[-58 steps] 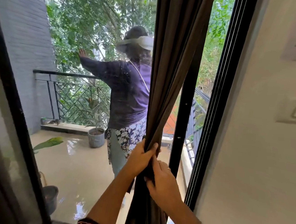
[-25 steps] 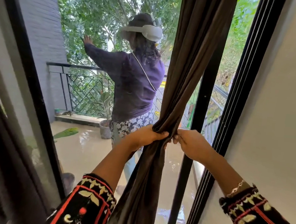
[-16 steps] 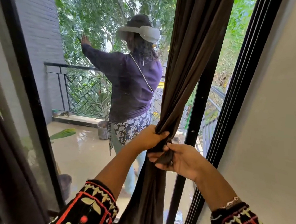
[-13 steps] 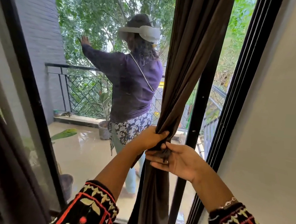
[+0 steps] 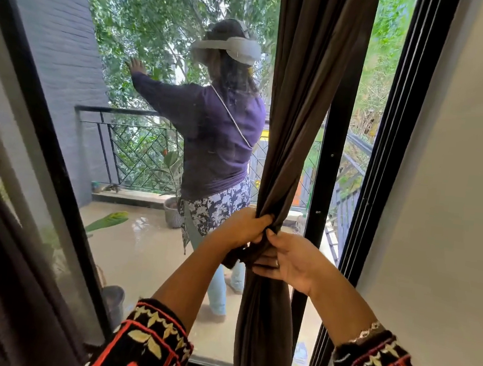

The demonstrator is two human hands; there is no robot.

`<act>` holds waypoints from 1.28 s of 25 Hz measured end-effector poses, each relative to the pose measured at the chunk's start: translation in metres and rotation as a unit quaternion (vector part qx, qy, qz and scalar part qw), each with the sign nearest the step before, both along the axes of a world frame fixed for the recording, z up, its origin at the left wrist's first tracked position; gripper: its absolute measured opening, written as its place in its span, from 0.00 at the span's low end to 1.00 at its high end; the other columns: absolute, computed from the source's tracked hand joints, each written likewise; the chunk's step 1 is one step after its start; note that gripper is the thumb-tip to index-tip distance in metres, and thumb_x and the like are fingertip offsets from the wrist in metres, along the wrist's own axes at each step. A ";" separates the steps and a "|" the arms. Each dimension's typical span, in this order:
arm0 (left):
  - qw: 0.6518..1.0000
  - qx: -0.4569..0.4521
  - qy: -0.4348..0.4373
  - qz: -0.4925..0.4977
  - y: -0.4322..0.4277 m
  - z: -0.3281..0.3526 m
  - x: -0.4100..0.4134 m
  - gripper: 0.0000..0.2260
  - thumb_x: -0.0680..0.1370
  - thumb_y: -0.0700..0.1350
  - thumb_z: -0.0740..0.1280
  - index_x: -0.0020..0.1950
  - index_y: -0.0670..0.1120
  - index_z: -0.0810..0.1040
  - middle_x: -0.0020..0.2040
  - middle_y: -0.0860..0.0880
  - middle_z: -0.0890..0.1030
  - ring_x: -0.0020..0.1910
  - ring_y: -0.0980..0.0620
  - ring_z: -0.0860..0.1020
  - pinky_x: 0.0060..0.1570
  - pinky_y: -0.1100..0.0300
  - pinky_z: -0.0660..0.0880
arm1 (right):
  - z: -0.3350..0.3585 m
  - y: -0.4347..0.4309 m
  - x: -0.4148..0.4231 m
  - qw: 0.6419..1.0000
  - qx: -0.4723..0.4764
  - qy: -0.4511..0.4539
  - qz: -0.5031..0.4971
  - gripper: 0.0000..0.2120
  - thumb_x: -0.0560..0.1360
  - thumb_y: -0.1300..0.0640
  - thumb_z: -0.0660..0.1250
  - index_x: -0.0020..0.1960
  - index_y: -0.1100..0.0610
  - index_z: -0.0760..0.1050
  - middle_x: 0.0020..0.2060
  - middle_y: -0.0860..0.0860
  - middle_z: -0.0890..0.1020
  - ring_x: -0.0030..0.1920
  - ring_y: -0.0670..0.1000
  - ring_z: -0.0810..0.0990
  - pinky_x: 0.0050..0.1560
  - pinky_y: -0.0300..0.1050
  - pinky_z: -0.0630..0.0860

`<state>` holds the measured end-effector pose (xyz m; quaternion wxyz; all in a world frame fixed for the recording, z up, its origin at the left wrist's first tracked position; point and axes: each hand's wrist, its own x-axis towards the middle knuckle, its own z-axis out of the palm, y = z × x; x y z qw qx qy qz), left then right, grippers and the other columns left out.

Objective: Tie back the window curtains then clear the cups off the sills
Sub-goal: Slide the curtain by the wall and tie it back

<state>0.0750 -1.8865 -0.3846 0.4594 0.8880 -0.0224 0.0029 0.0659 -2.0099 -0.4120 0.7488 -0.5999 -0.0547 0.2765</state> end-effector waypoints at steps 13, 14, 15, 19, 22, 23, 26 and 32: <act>0.931 0.042 -0.307 0.195 -0.011 -0.012 -0.027 0.13 0.76 0.57 0.62 0.45 0.47 0.74 0.39 0.53 0.76 0.41 0.54 0.75 0.40 0.59 0.70 | -0.012 0.013 0.007 0.991 0.037 -0.035 -0.124 0.11 0.79 0.61 0.57 0.43 0.57 0.76 0.32 0.50 0.81 0.39 0.50 0.79 0.47 0.45 0.75; 0.929 0.069 -0.316 0.177 -0.016 -0.014 -0.031 0.14 0.76 0.58 0.63 0.43 0.47 0.75 0.38 0.53 0.76 0.39 0.54 0.75 0.39 0.59 0.69 | -0.013 0.014 0.007 0.989 0.028 -0.057 -0.130 0.12 0.80 0.62 0.57 0.43 0.57 0.77 0.32 0.49 0.82 0.38 0.50 0.79 0.46 0.45 0.75; 0.939 0.111 -0.286 0.155 -0.020 -0.014 -0.034 0.15 0.75 0.59 0.63 0.44 0.46 0.76 0.39 0.51 0.77 0.40 0.53 0.75 0.40 0.58 0.71 | -0.016 0.015 0.007 0.987 0.013 -0.085 -0.138 0.13 0.79 0.64 0.55 0.44 0.57 0.77 0.32 0.49 0.83 0.37 0.49 0.80 0.44 0.44 0.76; 0.942 0.247 -0.177 0.144 -0.025 -0.010 -0.020 0.19 0.73 0.60 0.65 0.44 0.43 0.76 0.40 0.48 0.75 0.44 0.48 0.76 0.38 0.58 0.66 | -0.024 0.016 0.002 0.964 -0.059 -0.209 -0.153 0.16 0.74 0.74 0.52 0.46 0.62 0.77 0.36 0.57 0.82 0.39 0.56 0.81 0.41 0.48 0.77; 0.956 0.246 -0.132 0.095 -0.023 -0.003 -0.011 0.17 0.73 0.57 0.67 0.37 0.44 0.74 0.33 0.49 0.73 0.39 0.48 0.75 0.36 0.60 0.64 | -0.030 0.011 0.004 0.941 -0.114 -0.275 -0.161 0.10 0.77 0.69 0.58 0.49 0.64 0.78 0.41 0.61 0.82 0.42 0.58 0.83 0.46 0.52 0.80; 0.959 0.243 -0.123 0.072 -0.022 -0.002 -0.009 0.16 0.73 0.55 0.68 0.37 0.42 0.76 0.33 0.48 0.74 0.39 0.47 0.76 0.36 0.59 0.65 | -0.032 0.010 0.004 0.935 -0.128 -0.288 -0.161 0.08 0.77 0.67 0.60 0.48 0.64 0.78 0.40 0.61 0.83 0.41 0.57 0.83 0.45 0.51 0.81; 0.964 0.234 -0.122 0.034 -0.021 -0.003 -0.008 0.12 0.75 0.48 0.66 0.45 0.38 0.79 0.41 0.43 0.78 0.46 0.44 0.78 0.42 0.58 0.69 | -0.036 0.004 -0.001 0.923 -0.141 -0.318 -0.166 0.10 0.76 0.65 0.64 0.36 0.59 0.77 0.33 0.54 0.81 0.36 0.52 0.81 0.38 0.42 0.78; 0.967 0.199 -0.159 0.005 -0.021 -0.020 -0.003 0.08 0.78 0.40 0.60 0.50 0.36 0.74 0.47 0.37 0.78 0.49 0.40 0.76 0.46 0.54 0.70 | -0.053 -0.009 -0.008 0.900 -0.124 -0.345 -0.237 0.08 0.73 0.66 0.67 0.42 0.53 0.79 0.33 0.49 0.82 0.37 0.48 0.82 0.39 0.40 0.77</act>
